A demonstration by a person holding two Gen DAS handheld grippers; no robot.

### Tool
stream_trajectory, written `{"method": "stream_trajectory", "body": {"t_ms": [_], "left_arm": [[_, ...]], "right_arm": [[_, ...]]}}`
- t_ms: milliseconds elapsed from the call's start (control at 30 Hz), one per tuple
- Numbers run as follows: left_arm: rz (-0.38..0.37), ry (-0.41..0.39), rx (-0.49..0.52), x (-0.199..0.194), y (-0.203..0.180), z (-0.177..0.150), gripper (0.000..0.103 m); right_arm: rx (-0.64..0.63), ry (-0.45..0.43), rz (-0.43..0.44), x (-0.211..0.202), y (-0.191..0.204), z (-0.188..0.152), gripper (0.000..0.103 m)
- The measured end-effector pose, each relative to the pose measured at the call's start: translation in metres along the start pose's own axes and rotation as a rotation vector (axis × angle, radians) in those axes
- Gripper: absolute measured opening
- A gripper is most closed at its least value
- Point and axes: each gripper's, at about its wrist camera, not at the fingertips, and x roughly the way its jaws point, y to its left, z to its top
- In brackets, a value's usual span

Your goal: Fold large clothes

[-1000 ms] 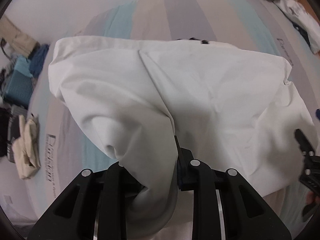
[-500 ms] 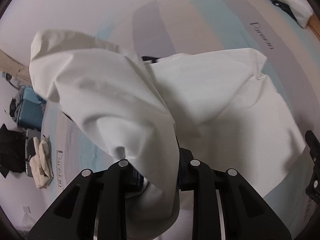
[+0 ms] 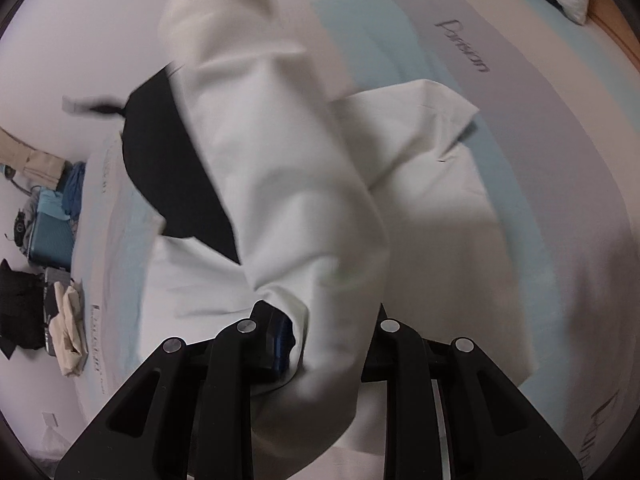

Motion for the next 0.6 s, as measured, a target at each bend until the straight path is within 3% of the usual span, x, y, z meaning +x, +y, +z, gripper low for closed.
{"method": "stream_trajectory", "body": {"t_ms": [133,333,600], "left_arm": [[-0.007,0.014,0.017,0.005,-0.03,-0.001,0.019],[0.043,0.019,0.032,0.023,-0.058,-0.002,0.017],[0.068,0.042,0.093,0.045,-0.089,-0.005,0.018]], "right_arm": [[0.031,0.023,-0.015,0.005,-0.028,-0.008,0.096],[0.072,0.055,-0.019,0.014,-0.058,-0.022,0.096],[0.103,0.101,-0.026,0.03,-0.077,-0.038,0.096]]}}
